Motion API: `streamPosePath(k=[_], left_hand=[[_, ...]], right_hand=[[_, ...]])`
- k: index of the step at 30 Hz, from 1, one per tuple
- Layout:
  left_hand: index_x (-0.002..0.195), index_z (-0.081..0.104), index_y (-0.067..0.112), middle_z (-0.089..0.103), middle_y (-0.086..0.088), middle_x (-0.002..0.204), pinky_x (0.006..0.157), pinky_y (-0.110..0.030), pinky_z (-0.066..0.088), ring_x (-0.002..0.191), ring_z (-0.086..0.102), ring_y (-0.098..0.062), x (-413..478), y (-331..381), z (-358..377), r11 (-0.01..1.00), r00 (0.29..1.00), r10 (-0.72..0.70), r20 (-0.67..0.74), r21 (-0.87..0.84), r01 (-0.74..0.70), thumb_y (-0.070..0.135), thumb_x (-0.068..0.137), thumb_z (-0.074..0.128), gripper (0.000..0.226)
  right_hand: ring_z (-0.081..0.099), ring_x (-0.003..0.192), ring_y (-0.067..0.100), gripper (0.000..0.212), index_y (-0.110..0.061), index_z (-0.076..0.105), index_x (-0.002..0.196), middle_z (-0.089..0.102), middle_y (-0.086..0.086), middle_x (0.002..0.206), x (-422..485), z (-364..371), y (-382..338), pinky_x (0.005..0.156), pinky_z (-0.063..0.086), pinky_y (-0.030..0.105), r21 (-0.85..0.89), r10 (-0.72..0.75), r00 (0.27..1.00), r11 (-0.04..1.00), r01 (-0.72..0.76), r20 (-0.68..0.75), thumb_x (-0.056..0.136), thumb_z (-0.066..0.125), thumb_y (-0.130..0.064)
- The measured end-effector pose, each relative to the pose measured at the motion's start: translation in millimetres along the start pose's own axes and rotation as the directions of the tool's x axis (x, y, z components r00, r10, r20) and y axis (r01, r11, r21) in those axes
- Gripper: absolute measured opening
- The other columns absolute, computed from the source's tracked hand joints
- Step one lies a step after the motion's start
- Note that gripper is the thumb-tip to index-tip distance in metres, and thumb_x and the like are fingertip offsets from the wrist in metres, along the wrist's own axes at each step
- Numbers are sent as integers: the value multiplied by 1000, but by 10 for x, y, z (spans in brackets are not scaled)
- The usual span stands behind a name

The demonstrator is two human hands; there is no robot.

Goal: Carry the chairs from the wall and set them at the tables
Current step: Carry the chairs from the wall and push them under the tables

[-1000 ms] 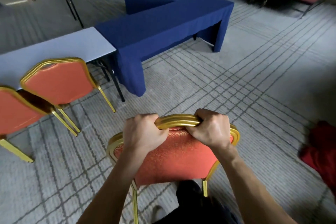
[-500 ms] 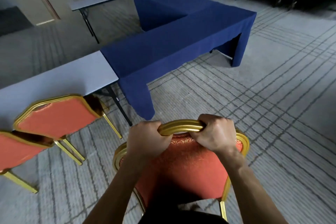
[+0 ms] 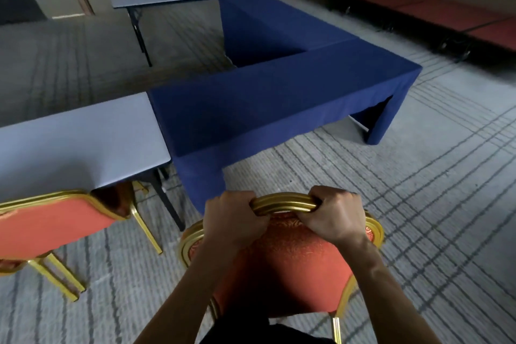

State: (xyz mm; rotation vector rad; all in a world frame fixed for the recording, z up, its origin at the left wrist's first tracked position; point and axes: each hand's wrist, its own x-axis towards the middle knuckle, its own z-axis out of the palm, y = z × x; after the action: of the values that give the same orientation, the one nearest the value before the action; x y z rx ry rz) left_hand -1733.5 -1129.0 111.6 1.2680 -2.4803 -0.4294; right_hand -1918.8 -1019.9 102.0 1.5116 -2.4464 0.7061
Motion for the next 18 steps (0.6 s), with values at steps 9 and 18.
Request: streamPosePath(k=[9, 18], left_hand=[[63, 53, 18, 54, 3, 59, 64, -30, 29, 70, 61, -22, 1591, -112, 32, 1000, 1000, 0, -11, -8, 0, 49, 74, 69, 36], [53, 43, 23, 47, 6, 49, 57, -32, 38, 50, 49, -15, 2939, -309, 351, 995, 996, -93, 4, -41, 93, 49, 80, 66, 45]], right_hand=[[57, 52, 24, 28, -25, 47, 55, 58, -5, 53, 1498, 437, 166, 55, 37, 25, 28, -8, 1000, 1000, 8, -22, 60, 61, -48], [46, 43, 21, 40, -21, 43, 55, 44, -5, 46, 2903, 1215, 515, 48, 31, 25, 64, -96, 995, 993, 94, 23, 66, 71, -46]])
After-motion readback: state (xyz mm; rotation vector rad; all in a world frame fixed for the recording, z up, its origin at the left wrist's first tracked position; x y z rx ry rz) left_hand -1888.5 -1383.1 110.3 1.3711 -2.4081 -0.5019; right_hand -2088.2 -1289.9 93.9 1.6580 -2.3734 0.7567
